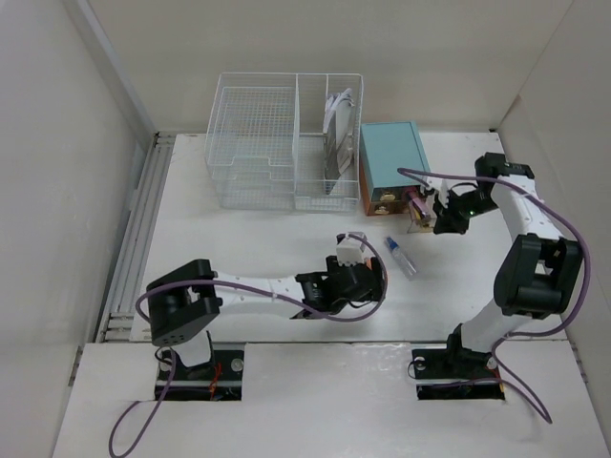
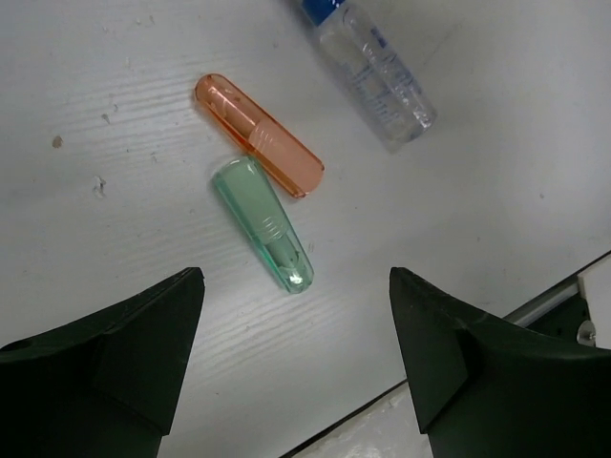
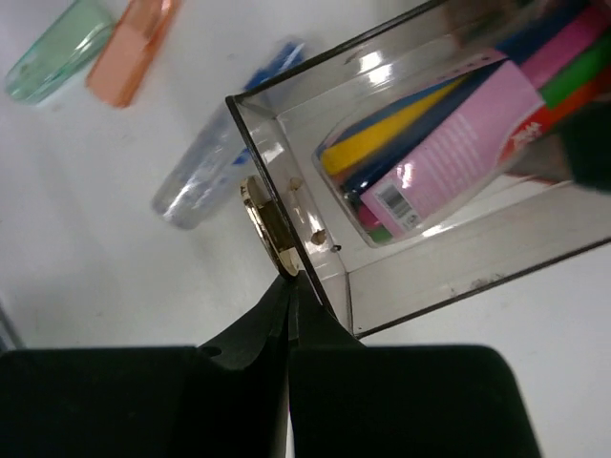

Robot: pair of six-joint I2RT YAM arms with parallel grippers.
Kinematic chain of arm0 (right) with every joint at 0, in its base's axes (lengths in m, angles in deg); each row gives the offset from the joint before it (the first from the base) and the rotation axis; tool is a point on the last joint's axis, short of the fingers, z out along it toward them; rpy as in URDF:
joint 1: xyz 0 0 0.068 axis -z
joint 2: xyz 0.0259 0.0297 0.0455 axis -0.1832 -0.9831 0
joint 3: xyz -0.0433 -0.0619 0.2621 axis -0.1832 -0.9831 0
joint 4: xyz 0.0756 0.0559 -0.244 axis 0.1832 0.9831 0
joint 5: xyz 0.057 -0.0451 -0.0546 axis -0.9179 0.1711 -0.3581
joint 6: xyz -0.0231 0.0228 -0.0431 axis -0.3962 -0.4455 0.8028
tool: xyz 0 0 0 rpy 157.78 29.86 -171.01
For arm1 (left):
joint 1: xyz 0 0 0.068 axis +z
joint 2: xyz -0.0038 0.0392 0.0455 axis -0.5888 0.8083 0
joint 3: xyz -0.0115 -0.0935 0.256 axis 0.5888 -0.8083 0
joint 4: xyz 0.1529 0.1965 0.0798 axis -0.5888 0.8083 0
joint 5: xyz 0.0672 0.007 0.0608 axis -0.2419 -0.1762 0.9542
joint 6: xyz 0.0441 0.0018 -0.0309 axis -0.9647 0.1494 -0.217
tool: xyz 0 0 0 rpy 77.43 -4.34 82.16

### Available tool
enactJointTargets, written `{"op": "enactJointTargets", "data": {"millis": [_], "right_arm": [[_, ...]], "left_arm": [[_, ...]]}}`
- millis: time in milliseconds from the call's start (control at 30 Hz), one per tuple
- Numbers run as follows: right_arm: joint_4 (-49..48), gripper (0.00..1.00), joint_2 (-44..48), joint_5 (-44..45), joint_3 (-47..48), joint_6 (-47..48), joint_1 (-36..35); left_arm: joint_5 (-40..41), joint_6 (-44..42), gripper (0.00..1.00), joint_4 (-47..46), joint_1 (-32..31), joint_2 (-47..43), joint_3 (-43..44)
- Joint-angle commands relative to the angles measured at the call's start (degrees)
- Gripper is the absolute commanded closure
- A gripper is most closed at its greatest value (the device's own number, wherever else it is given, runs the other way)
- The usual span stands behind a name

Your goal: Organize the desk

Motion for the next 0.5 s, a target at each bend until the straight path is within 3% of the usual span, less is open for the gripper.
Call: {"op": "enactJointTargets", "data": {"millis": [0,100,267,467], "right_arm": [[-10.3,1.00,-1.4,-3.8,4.4,-5.9,-1.1],[-14.6,1.00,-3.6,-3.8,5.7,-10.0,-2.7],[-20.1,1.00,-6.0,-3.8,7.6,-17.1,-5.1],[-29.4,1.00,-7.1,-2.0,7.6,-24.2,-7.0]], "left_arm": [[-2.1,-0.7,0.24,0.5,0.0,1.1,2.6],[-1.5,-0.7,0.23,0.5,0.0,2.3,2.6],[-3.5,-0.7,0.23,-7.7,5.0,2.9,1.9],[-13.2,-2.6,0.23,-19.1,11.6,5.2,1.2]]}}
